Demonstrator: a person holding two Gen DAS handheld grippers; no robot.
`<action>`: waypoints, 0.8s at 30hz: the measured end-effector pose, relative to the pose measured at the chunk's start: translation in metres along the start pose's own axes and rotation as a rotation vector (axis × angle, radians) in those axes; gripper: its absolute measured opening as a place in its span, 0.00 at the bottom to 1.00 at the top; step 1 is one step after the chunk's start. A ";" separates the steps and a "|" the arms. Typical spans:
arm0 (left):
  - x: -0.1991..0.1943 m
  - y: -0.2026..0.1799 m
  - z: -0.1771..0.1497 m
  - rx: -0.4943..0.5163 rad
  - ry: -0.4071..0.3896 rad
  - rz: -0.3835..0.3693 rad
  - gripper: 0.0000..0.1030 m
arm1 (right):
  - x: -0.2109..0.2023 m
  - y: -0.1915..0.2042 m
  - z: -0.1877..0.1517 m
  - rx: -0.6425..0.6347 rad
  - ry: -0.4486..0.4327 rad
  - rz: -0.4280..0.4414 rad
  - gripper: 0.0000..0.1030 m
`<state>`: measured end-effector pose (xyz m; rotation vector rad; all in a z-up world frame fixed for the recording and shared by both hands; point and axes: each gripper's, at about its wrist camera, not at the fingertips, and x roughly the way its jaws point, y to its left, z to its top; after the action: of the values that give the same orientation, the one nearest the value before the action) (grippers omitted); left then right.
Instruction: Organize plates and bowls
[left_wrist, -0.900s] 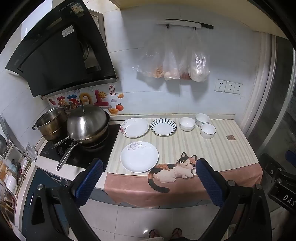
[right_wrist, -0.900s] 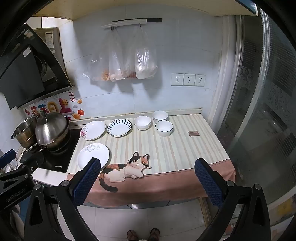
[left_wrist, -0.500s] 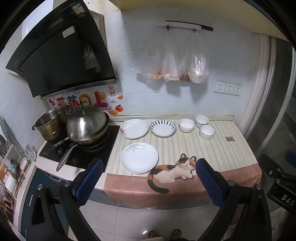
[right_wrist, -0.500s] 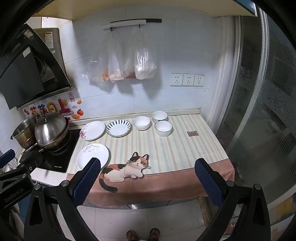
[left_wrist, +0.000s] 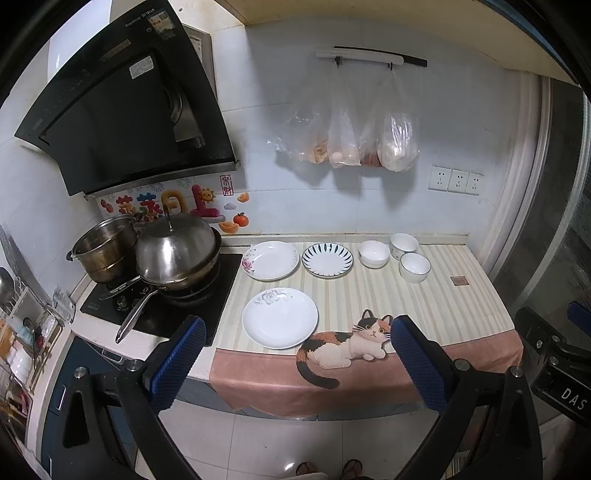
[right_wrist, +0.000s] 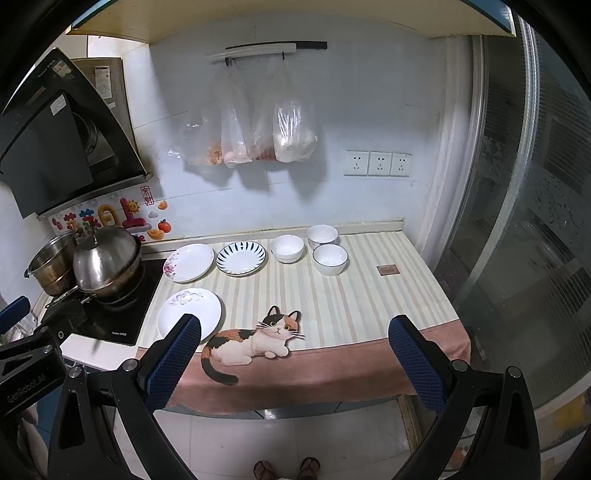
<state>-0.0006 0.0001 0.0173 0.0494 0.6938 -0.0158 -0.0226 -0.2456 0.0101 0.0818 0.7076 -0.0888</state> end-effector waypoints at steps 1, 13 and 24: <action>0.000 0.000 -0.001 0.000 -0.001 0.000 1.00 | -0.004 0.001 0.003 -0.001 -0.001 0.000 1.00; -0.004 -0.005 0.005 0.003 -0.011 0.002 1.00 | -0.007 0.003 0.006 0.001 -0.010 0.001 1.00; -0.006 -0.007 0.003 0.002 -0.017 0.003 1.00 | -0.013 -0.003 0.005 0.004 -0.016 0.009 1.00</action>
<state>-0.0035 -0.0073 0.0227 0.0524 0.6769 -0.0137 -0.0296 -0.2482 0.0222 0.0883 0.6915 -0.0824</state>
